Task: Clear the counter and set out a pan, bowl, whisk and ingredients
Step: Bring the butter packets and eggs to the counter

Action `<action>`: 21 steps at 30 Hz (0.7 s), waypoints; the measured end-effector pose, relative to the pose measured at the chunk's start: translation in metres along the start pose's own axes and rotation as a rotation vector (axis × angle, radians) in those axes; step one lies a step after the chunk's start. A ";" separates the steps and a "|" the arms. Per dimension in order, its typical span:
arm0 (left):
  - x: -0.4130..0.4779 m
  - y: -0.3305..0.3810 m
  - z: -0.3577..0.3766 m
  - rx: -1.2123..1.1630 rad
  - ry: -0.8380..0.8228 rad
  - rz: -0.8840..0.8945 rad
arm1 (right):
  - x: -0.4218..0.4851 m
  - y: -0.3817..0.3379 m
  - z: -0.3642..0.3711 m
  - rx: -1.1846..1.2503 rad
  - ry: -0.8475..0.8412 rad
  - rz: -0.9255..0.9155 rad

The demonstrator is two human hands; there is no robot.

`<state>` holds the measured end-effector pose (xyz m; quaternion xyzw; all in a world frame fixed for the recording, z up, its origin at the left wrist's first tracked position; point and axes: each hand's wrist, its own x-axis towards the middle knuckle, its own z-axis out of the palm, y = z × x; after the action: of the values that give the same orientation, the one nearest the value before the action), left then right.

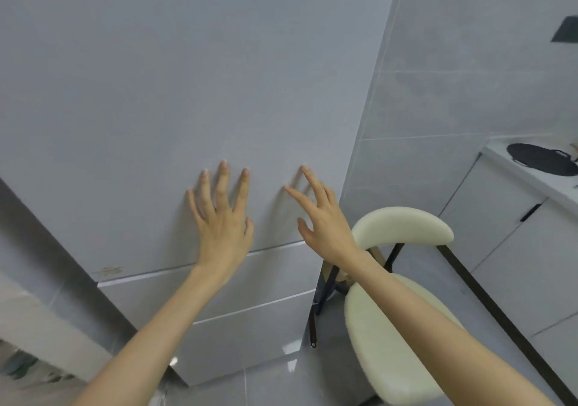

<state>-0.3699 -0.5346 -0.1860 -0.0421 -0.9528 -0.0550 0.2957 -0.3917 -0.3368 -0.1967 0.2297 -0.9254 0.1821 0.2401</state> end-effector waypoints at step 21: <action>0.018 0.150 -0.038 -0.650 -0.290 0.422 | -0.134 0.017 -0.150 -0.090 0.229 0.651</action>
<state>-0.3468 -0.3898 -0.1323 -0.3348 -0.8881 -0.2849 0.1346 -0.2414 -0.2102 -0.1485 -0.1103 -0.9244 0.2328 0.2815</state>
